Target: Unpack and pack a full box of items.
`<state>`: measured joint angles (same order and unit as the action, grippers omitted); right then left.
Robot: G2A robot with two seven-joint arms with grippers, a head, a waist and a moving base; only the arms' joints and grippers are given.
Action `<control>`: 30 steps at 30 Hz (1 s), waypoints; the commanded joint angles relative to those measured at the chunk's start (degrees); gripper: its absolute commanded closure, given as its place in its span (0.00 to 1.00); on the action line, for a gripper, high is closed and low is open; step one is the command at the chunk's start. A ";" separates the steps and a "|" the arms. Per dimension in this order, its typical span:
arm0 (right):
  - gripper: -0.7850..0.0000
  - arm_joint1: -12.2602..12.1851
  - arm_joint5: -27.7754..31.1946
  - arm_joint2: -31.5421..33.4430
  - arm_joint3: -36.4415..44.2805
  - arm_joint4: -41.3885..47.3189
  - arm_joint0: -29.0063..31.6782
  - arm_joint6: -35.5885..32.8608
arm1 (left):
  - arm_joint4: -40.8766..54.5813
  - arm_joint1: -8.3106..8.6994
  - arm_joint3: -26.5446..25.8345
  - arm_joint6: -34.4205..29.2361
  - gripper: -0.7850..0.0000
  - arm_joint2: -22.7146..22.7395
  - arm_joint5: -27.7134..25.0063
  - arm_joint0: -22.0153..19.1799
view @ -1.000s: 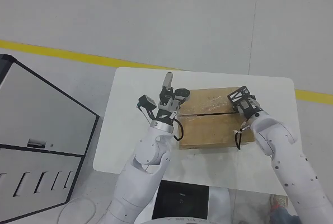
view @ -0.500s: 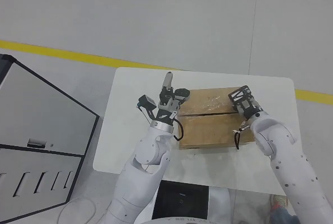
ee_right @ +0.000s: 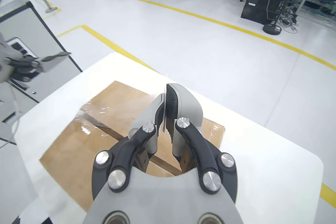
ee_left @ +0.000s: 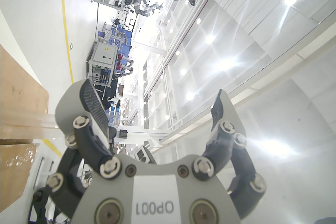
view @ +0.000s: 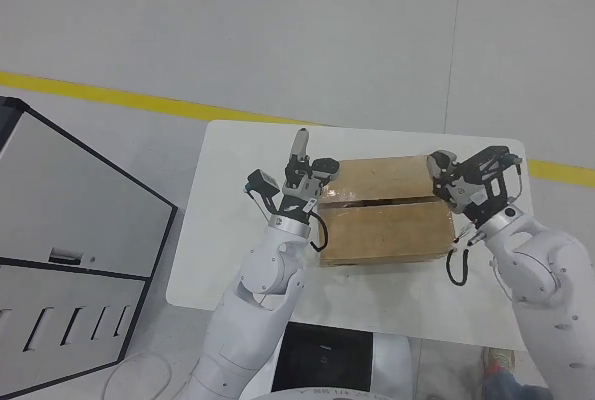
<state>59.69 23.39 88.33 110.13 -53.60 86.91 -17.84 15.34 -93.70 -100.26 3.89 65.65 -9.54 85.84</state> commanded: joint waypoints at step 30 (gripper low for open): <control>1.00 0.30 -3.75 -0.41 7.59 16.79 -2.58 -7.73 | 0.00 0.00 0.00 0.00 0.00 0.00 0.00 0.00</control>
<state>59.98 19.95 87.85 117.93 -36.45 84.07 -25.71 15.34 -93.70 -100.26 3.89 65.65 -9.54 85.84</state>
